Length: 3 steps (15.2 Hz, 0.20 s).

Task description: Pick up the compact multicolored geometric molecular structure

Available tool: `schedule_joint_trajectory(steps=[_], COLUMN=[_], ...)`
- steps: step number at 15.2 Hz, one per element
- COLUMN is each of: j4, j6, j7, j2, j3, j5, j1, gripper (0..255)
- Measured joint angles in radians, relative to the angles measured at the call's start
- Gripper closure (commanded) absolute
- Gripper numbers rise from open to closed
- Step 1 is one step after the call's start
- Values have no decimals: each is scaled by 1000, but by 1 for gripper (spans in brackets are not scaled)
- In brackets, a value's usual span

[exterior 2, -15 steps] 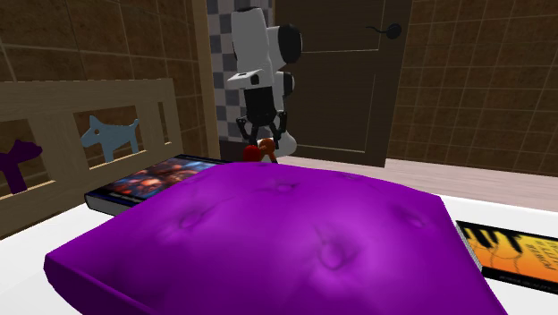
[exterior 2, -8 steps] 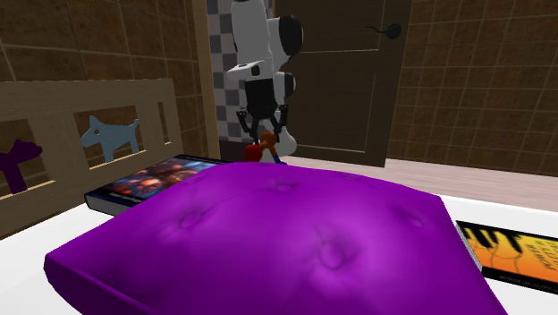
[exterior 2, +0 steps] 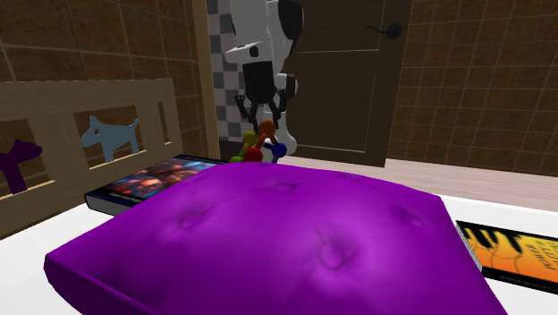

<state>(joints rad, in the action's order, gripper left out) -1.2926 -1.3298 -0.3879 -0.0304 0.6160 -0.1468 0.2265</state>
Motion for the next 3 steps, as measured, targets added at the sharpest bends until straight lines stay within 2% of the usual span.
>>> schedule_joint_trajectory(steps=[3], j4=[83], j6=[53], j7=[-7], j2=[-38], j3=[9], j5=[-26], j1=[13], gripper=[255])
